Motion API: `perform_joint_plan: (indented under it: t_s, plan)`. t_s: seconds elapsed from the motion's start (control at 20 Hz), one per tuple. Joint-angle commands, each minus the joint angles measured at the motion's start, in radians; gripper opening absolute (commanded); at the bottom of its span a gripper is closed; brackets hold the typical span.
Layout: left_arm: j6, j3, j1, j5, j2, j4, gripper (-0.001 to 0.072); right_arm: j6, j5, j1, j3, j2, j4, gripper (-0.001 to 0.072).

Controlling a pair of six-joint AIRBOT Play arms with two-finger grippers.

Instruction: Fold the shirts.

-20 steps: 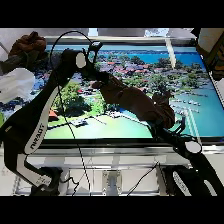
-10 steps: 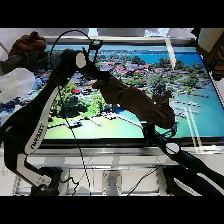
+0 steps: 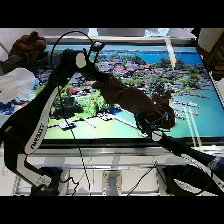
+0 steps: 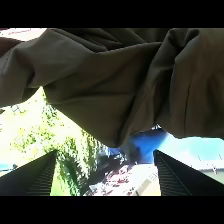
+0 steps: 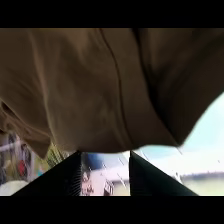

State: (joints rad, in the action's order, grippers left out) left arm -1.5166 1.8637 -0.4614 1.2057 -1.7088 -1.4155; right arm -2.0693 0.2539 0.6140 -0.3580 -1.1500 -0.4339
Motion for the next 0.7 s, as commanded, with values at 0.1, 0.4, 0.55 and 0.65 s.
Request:
perform_joint_plan:
  t_s: [0.1, 0.4, 0.55, 0.65]
  plan:
    - [0.024, 0.0, 0.0, 0.003, 0.0, -0.002, 0.0695, -0.118, 0.051, -0.058, -0.021, -0.045, -0.069, 0.0348]
    - [0.025, 0.0, 0.0, -0.003, 0.0, -0.003, 0.0695, -0.496, 0.135, -0.085, -0.054, -0.111, -0.436, 0.0347]
    - [0.025, 0.0, 0.0, -0.003, 0.0, -0.003, 0.0695, -0.534, 0.162, -0.085, -0.054, -0.123, -0.463, 0.0347]
    - [0.025, 0.0, 0.0, -0.003, 0.0, -0.003, 0.0695, -0.536, 0.188, -0.084, -0.054, -0.123, -0.498, 0.0347]
